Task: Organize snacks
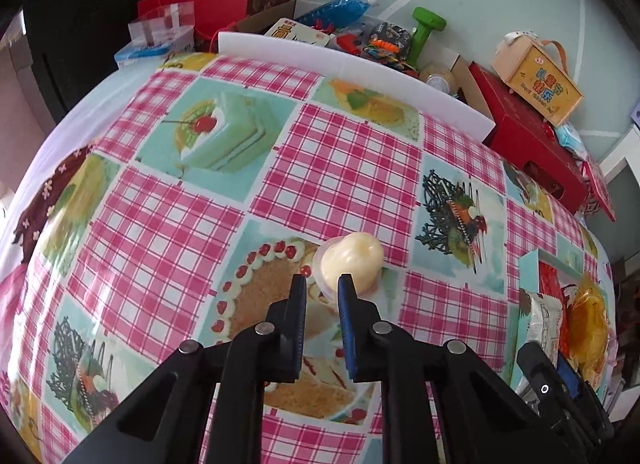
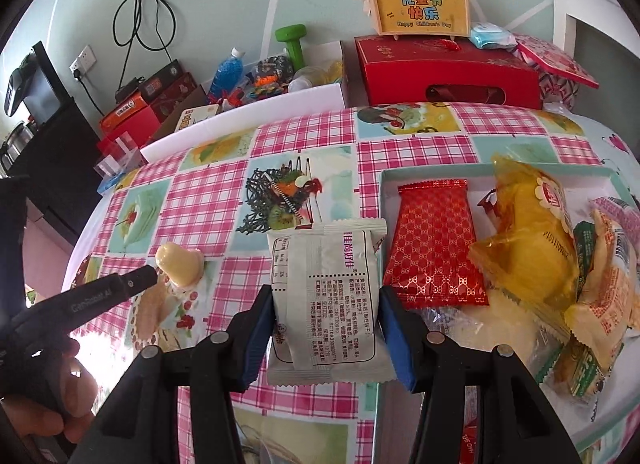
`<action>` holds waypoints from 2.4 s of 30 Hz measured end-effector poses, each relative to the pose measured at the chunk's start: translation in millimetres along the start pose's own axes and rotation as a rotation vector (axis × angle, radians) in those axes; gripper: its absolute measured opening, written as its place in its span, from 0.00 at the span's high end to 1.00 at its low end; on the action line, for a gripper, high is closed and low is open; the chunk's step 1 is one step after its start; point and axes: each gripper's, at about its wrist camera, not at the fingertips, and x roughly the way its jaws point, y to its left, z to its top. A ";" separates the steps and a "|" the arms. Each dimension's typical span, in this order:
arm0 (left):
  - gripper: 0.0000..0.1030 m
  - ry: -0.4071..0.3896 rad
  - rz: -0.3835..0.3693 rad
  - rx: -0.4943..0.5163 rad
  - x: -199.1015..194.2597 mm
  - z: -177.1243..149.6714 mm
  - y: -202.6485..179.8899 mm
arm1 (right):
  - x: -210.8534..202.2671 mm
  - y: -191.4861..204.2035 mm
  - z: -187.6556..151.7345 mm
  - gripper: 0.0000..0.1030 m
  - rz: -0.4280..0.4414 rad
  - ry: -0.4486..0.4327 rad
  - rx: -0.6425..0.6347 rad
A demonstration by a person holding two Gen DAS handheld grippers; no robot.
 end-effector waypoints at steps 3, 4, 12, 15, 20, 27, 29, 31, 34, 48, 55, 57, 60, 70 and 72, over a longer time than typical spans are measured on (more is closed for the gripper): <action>0.80 -0.004 -0.002 0.013 1.8 3.4 2.4 | 2.7 2.0 -1.4 0.47 0.006 0.007 -0.008; 0.76 -0.010 0.000 0.020 1.7 4.5 2.2 | 4.4 2.7 -2.2 0.47 0.009 0.012 -0.011; 0.42 -0.032 0.014 0.118 9.1 10.7 -14.2 | 11.8 5.0 -5.0 0.47 0.007 0.026 -0.021; 0.42 -0.026 0.014 0.160 20.3 9.3 -23.7 | 12.1 5.1 -4.4 0.47 0.006 0.026 -0.023; 0.59 -0.016 0.053 0.190 39.0 5.1 -33.1 | 12.6 5.6 -4.4 0.47 0.005 0.026 -0.029; 0.63 -0.033 0.061 0.164 31.0 4.9 -30.0 | 12.7 5.8 -4.3 0.47 0.005 0.025 -0.031; 0.63 -0.040 0.056 0.154 25.3 4.3 -28.3 | 11.3 5.5 -4.1 0.47 0.015 0.023 -0.027; 0.63 -0.056 0.038 0.145 15.6 4.3 -28.0 | 6.5 7.1 -2.9 0.47 0.023 0.010 -0.030; 0.63 -0.090 0.015 0.145 -1.2 5.8 -32.1 | -4.7 9.9 0.5 0.47 0.040 -0.020 -0.035; 0.63 -0.216 -0.191 0.323 -75.0 -11.2 -114.4 | -68.9 -25.4 22.1 0.47 0.011 -0.176 0.039; 0.63 -0.153 -0.334 0.485 -81.9 -51.2 -179.2 | -101.6 -101.8 23.1 0.47 -0.136 -0.226 0.190; 0.63 -0.134 -0.347 0.516 -80.2 -61.7 -191.8 | -109.3 -124.7 19.1 0.47 -0.183 -0.228 0.238; 0.63 -0.114 -0.363 0.564 -79.9 -77.5 -207.4 | -118.4 -150.5 13.0 0.47 -0.222 -0.226 0.294; 0.63 -0.035 -0.361 0.627 -67.2 -113.3 -234.2 | -125.8 -179.6 -14.7 0.47 -0.277 -0.171 0.353; 0.63 -0.030 -0.357 0.633 -65.4 -116.2 -236.9 | -124.4 -179.8 -19.4 0.47 -0.280 -0.156 0.344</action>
